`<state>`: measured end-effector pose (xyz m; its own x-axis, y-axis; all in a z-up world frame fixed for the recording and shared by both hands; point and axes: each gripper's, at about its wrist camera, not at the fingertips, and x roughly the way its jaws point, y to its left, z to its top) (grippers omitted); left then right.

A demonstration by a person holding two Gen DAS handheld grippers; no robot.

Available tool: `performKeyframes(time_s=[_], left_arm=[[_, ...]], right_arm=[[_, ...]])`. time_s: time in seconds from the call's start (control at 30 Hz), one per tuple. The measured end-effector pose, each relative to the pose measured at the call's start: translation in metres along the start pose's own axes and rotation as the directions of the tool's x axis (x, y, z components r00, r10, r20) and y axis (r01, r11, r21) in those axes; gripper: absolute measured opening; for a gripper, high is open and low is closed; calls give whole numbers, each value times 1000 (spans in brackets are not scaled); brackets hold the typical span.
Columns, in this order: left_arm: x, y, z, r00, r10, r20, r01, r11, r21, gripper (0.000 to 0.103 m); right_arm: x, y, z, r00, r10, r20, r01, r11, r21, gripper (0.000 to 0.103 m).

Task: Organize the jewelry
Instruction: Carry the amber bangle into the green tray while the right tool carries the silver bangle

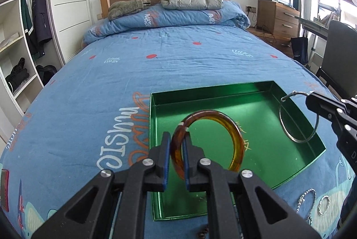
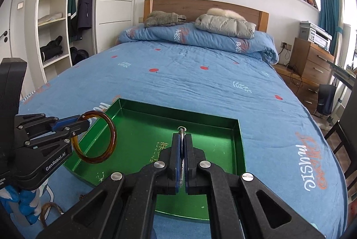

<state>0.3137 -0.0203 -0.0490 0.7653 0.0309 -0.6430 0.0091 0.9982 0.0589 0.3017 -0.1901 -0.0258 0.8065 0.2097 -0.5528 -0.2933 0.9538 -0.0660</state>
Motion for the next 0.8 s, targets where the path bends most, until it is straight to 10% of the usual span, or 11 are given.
performKeyframes(time_s=[0.8], left_arm=[[36, -12, -10, 997, -44, -68, 42, 999, -28, 10]], right_arm=[[24, 9, -12, 997, 58, -50, -56, 997, 48, 3]])
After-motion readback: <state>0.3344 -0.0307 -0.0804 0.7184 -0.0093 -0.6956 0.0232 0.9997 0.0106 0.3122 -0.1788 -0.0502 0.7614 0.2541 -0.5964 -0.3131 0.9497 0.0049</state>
